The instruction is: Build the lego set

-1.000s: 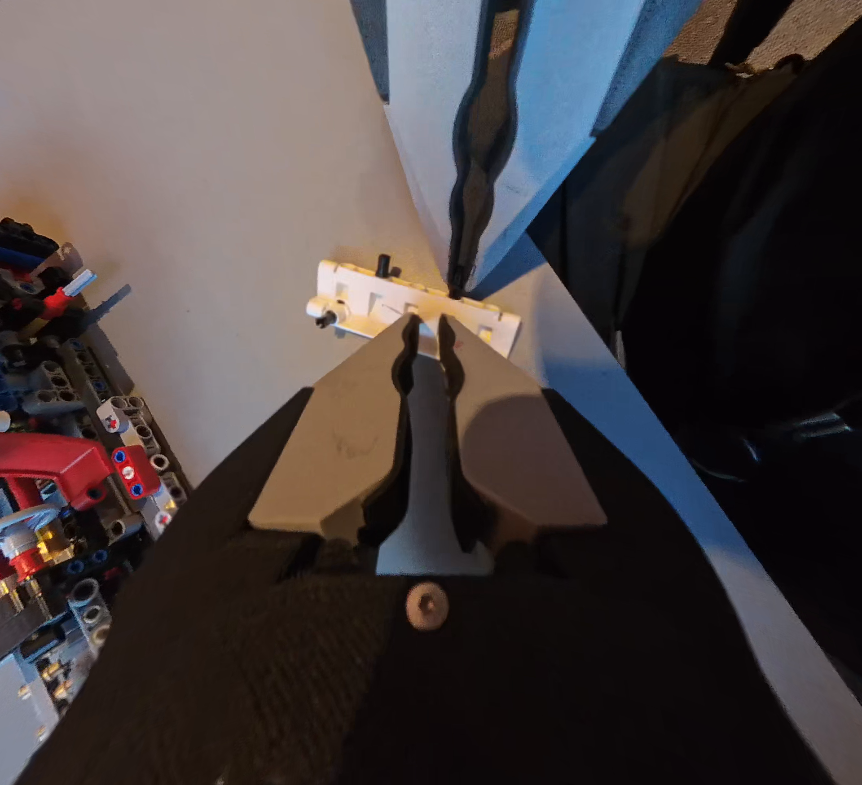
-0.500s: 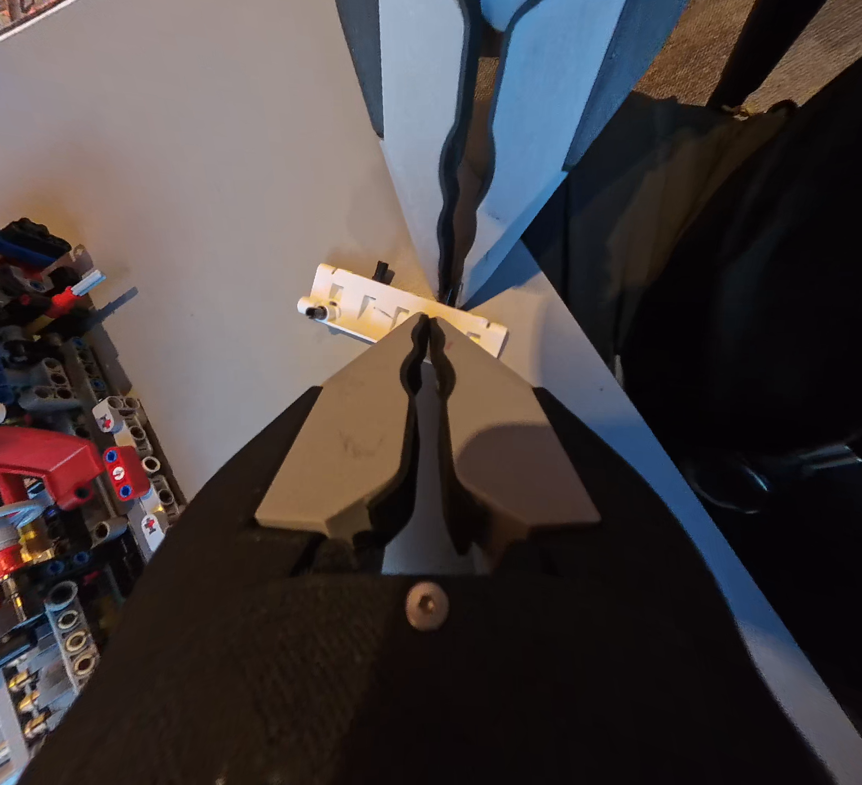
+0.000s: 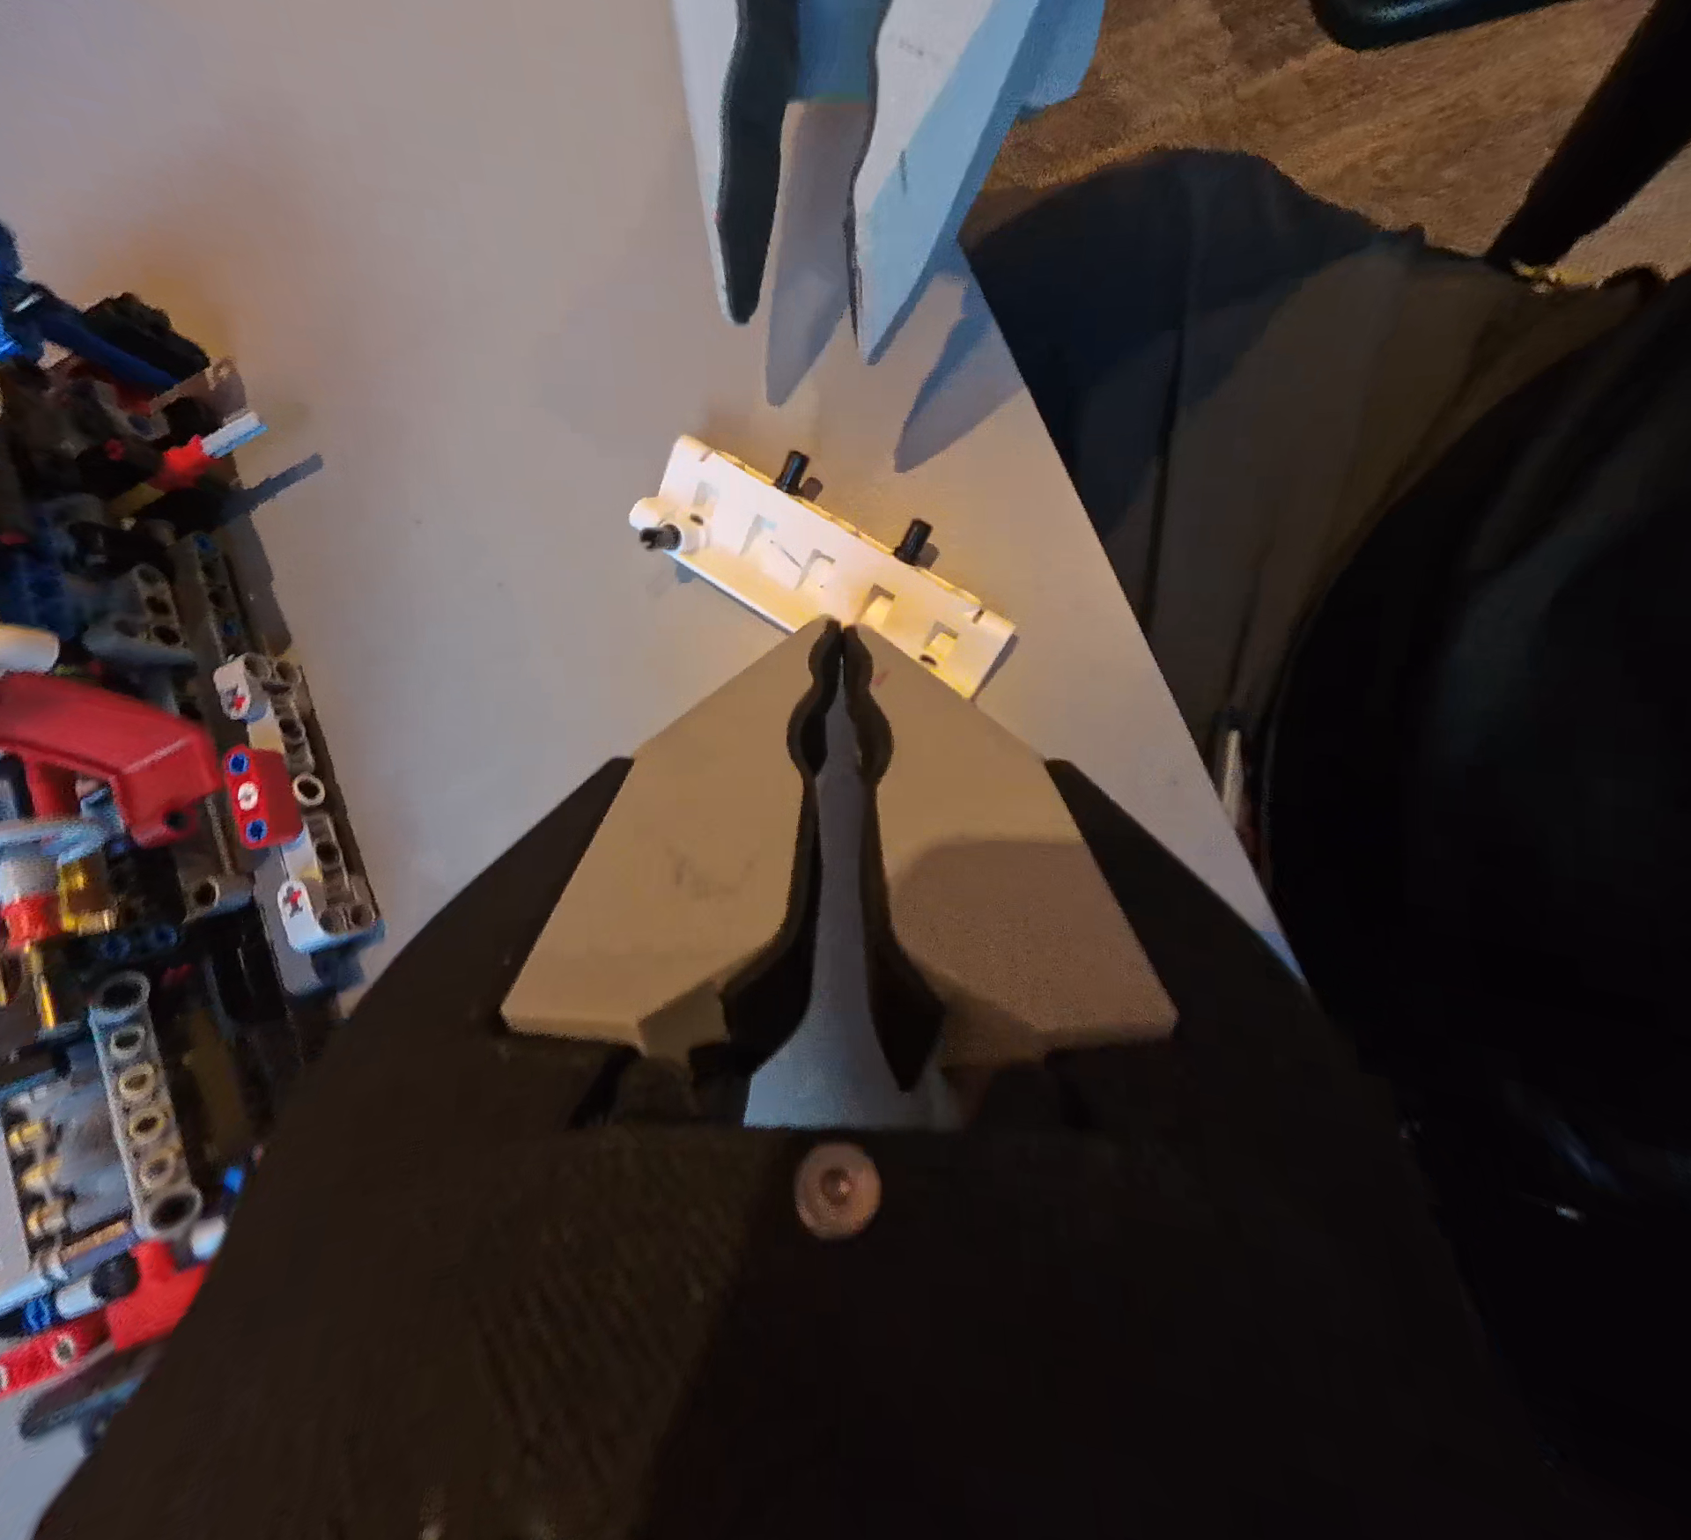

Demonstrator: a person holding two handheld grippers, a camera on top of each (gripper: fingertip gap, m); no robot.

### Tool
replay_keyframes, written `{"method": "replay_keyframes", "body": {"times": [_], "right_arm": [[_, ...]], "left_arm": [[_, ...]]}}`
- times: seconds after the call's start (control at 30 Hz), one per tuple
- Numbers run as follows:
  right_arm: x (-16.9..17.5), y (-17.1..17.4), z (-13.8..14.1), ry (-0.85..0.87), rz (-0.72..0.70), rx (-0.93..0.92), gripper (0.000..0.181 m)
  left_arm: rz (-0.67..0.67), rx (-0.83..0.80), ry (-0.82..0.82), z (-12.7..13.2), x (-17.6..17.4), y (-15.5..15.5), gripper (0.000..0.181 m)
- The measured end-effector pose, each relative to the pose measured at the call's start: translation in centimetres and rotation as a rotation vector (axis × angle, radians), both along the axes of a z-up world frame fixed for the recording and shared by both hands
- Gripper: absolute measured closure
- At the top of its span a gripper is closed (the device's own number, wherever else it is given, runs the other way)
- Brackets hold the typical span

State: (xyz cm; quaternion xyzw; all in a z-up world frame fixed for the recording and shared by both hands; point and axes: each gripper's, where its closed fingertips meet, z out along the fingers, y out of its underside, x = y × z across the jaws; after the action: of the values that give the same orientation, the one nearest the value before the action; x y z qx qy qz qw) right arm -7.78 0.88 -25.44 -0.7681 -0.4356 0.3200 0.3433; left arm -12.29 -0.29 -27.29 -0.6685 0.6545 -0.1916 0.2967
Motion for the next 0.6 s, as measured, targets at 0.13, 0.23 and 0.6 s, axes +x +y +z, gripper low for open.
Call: {"method": "replay_keyframes", "body": {"times": [0.13,0.23,0.6], "right_arm": [[-1.2,0.4,-1.1,0.058,0.080,-0.112,0.154],[-3.1,0.7,-1.6,0.034,0.166,-0.179,0.157],[-12.7,5.1,-1.6,-0.099,0.459,-0.191,0.162]], "left_arm": [[0.111,-0.024,-0.120,1.8,-1.0,0.1,0.181],[0.235,-0.032,-0.244,2.6,-2.6,1.2,0.154],[0.393,-0.127,-0.384,3.0,-7.2,1.4,0.150]]}}
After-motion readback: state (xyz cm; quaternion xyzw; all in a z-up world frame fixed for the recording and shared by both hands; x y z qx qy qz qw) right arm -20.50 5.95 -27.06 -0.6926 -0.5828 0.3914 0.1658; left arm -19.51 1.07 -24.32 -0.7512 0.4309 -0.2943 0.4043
